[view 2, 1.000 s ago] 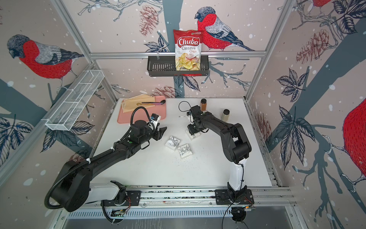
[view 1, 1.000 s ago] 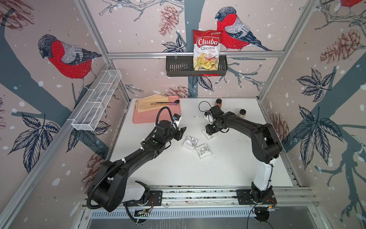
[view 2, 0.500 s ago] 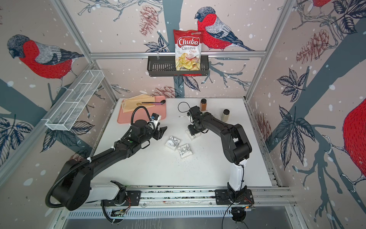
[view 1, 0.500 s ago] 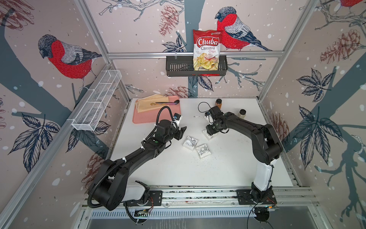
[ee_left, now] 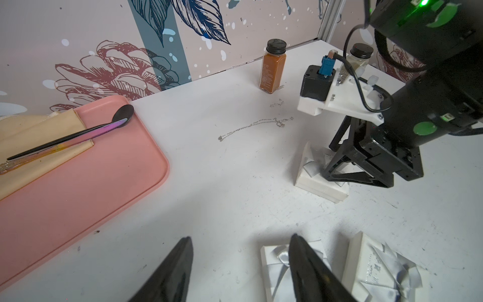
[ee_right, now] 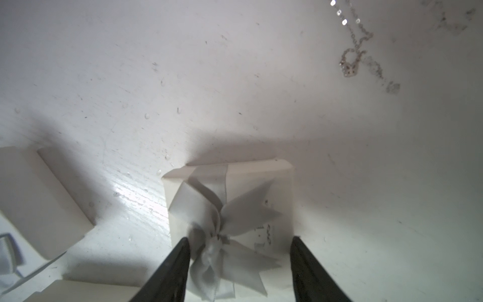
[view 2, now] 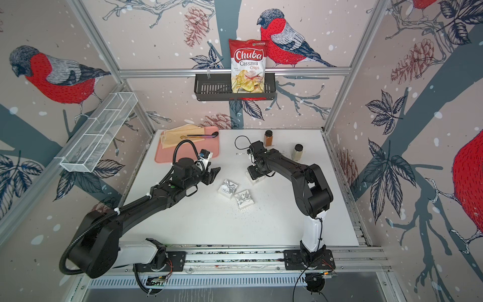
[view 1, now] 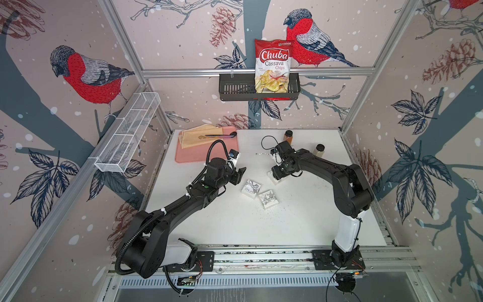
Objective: Take the necklace out of the lift-off lid jewelry box
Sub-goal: Close the lid on the jewelry box, then move the jewelry box to the center of the board.
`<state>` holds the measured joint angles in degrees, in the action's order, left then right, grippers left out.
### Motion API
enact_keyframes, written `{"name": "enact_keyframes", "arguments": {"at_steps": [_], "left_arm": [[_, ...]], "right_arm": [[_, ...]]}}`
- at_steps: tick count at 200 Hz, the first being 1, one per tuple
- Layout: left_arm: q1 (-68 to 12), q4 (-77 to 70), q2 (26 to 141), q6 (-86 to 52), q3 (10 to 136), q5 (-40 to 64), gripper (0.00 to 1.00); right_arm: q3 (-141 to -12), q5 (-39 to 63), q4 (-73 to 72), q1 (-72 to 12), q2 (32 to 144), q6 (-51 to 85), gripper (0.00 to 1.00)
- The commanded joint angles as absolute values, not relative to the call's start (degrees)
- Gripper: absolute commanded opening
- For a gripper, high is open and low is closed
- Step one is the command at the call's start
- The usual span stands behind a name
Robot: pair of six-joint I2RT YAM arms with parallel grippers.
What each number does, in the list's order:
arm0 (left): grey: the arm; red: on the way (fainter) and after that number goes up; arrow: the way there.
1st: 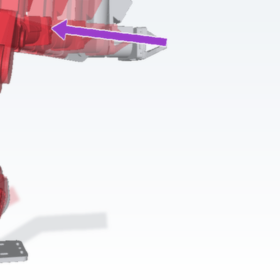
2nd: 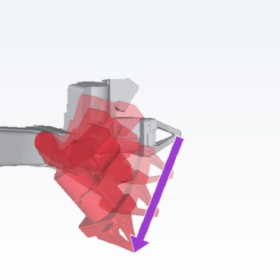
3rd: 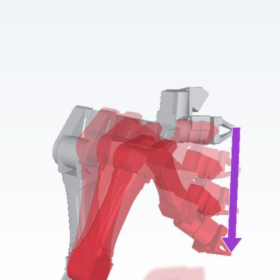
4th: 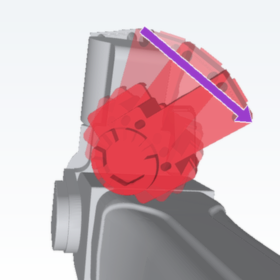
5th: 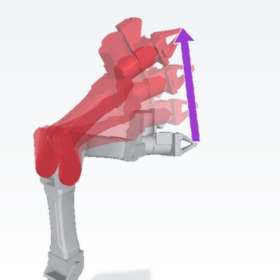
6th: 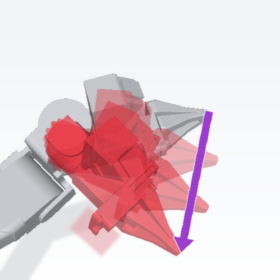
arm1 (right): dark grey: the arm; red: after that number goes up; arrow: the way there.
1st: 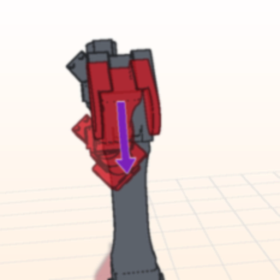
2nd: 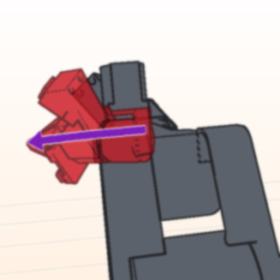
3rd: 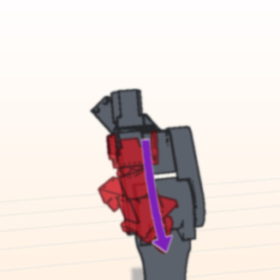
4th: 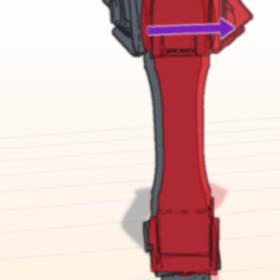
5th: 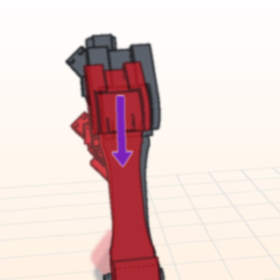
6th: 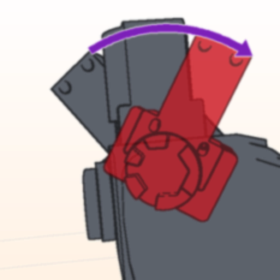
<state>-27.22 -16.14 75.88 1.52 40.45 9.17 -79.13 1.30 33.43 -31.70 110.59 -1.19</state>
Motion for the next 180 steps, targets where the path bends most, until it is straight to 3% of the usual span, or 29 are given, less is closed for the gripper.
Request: {"name": "enact_keyframes", "arguments": {"at_steps": [1, 43, 96, 180], "left_arm": [[-27.1, -16.6, 75.6, 1.6, 41.0, 9.9, 0.63], [-27.1, -16.3, 75.6, 1.6, 41.2, 9.8, 0.63], [-27.1, -16.1, 75.4, 1.7, 41.3, 10.1, 0.63], [-27.1, -15.2, 74.4, 1.8, 41.2, 9.9, 0.63]], "right_arm": [[-78.6, 0.8, 33.7, -32.0, 111.4, -0.3, 0.59], [-78.5, 0.2, 33.5, -32.0, 111.0, -0.2, 0.6], [-78.0, -1.9, 31.4, -33.2, 108.2, -2.5, 0.87], [-80.9, -4.3, 31.7, -33.5, 113.5, -1.3, 0.9]]}}
